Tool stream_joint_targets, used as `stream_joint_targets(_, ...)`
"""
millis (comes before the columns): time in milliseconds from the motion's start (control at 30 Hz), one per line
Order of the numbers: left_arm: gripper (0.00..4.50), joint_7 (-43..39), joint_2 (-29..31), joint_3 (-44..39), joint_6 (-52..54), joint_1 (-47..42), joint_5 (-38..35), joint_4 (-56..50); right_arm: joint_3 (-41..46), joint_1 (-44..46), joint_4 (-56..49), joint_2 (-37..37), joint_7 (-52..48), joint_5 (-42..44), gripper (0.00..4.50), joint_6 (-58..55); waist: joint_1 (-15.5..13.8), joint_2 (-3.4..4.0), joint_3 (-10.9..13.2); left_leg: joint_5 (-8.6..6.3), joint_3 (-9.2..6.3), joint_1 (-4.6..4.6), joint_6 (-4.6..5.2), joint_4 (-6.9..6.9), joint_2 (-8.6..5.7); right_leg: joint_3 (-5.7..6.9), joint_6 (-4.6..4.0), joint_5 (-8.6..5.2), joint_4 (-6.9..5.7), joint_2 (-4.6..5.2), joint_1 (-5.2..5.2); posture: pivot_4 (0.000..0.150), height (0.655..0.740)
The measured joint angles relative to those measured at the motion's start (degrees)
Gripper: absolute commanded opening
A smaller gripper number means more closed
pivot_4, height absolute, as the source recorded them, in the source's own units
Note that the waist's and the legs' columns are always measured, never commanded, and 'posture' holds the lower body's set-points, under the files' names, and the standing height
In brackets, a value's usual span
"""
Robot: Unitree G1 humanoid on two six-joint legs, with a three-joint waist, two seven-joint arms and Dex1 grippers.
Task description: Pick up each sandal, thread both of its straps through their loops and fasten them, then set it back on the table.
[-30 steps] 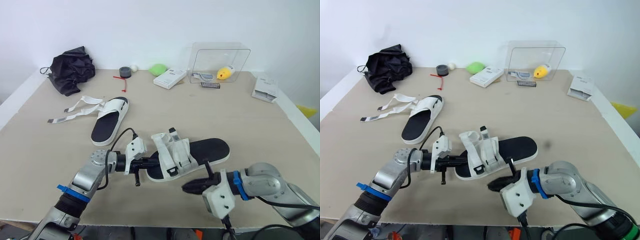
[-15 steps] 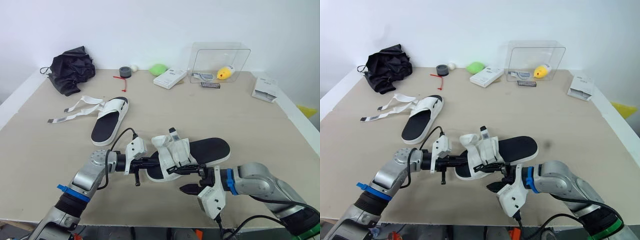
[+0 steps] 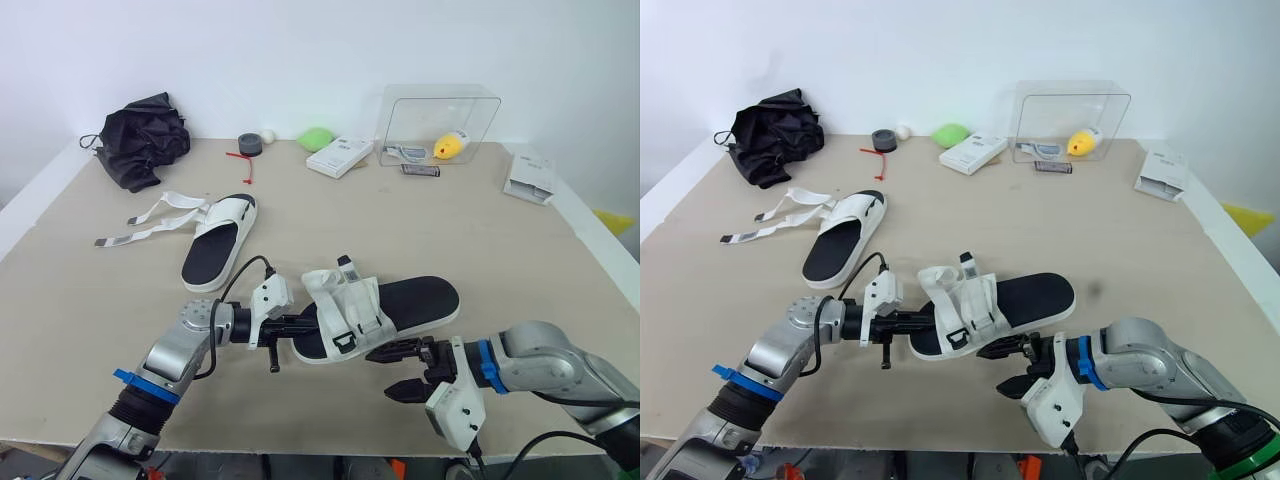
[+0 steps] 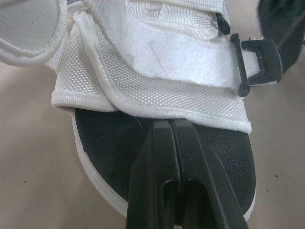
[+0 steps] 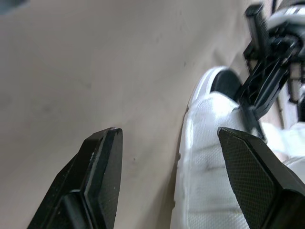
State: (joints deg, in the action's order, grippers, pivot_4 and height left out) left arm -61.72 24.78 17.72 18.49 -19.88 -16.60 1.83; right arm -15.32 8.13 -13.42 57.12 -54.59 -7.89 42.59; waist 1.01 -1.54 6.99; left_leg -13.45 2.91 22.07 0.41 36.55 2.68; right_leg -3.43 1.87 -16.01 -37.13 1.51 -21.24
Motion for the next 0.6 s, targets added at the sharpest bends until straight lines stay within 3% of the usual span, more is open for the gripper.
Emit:
stream_joint_targets(200,0.00,0.01,-0.05,0.16,-0.11,-0.21,0.05,0.17,0.55,7.08,-0.13,-7.17,3.67,-0.96,3.45,-2.10,-0.02,-0.02,0.01,0.02,0.02,-0.01,-0.03,0.02,-0.02,-0.06,0.07,0.05,0.00,0.01,0.00,0.150,0.7400)
stream_joint_targets(600,0.00,0.00,0.02,0.16,-0.62,-0.11,0.05,0.28,-0.80,8.02,0.06,-8.09,3.10,-3.15,3.45,-1.67,-0.01,-0.04,0.01,-0.01,0.04,0.00,-0.05,0.01,-0.01,-0.05,0.00,0.00,0.00,0.03,-0.01,0.150,0.7400)
